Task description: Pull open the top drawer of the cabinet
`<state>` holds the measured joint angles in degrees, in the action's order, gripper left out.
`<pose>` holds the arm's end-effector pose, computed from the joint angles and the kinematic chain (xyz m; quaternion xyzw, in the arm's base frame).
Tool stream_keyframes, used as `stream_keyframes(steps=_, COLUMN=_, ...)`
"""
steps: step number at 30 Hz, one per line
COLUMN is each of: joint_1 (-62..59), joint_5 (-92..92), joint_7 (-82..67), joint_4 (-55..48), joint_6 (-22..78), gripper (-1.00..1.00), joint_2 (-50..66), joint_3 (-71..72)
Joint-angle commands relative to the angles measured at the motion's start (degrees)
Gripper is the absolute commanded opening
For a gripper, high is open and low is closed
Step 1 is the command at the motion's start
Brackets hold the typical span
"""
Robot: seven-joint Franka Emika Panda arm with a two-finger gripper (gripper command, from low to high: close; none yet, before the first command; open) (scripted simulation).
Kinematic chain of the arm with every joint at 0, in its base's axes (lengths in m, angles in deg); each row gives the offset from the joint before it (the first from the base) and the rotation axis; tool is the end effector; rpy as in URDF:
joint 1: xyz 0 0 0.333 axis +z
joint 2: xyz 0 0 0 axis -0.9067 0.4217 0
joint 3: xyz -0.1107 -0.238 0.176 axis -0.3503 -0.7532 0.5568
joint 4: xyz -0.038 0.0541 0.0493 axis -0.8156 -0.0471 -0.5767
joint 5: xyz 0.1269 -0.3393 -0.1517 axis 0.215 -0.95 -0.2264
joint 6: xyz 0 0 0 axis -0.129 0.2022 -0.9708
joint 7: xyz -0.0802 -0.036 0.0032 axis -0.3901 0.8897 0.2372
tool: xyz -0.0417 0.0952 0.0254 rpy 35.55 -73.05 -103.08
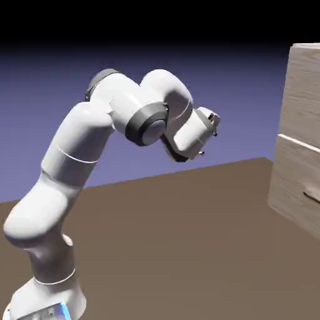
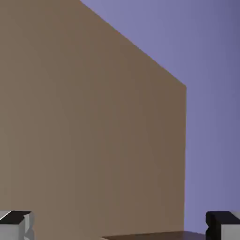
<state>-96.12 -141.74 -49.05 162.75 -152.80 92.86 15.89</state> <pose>0.5951 0.2773 0.3999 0.7651 0.4627 0.4453 0.0472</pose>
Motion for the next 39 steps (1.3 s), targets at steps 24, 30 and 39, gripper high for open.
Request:
stream_keyframes(steps=24, joint_1=-18.9, joint_5=-55.1, joint_7=-8.1, joint_4=-34.1, joint_6=6.3, gripper=0.00, joint_2=41.2, joint_3=35.6)
stream_keyframes(steps=30, joint_1=-10.3, joint_5=-51.0, joint_7=-18.9, joint_4=-46.5, joint_6=3.3, gripper=0.00, joint_2=44.4, joint_3=38.5)
stream_keyframes(steps=39, joint_1=-3.5, joint_5=-48.1, joint_7=-27.7, joint_4=-56.4, joint_6=1.1, gripper=-1.00, joint_2=47.5, joint_3=41.3)
